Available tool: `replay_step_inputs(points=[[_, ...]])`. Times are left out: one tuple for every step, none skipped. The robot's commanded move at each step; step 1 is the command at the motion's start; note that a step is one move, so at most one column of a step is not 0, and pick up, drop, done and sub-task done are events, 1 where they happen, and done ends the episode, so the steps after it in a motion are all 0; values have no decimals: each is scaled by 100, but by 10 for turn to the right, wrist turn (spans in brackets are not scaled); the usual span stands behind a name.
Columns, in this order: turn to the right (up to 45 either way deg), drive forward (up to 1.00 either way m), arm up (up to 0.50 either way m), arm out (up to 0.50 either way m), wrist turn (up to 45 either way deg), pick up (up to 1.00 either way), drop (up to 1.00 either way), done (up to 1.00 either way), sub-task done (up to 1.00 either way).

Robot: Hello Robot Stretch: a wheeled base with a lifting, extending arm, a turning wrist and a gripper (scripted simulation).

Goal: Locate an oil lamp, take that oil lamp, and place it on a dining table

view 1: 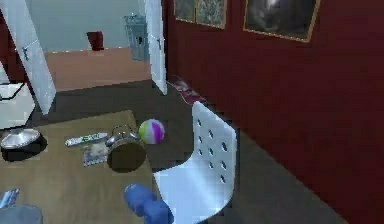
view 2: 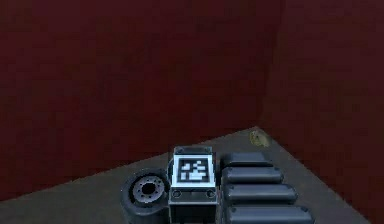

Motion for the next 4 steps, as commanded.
replay_step_inputs(points=[[-450,0,0,0,0,0,0,0,0],[-450,0,0,0,0,0,0,0,0],[-180,0,0,0,0,0,0,0,0],[0,0,0,48,0,0,0,0,0]])
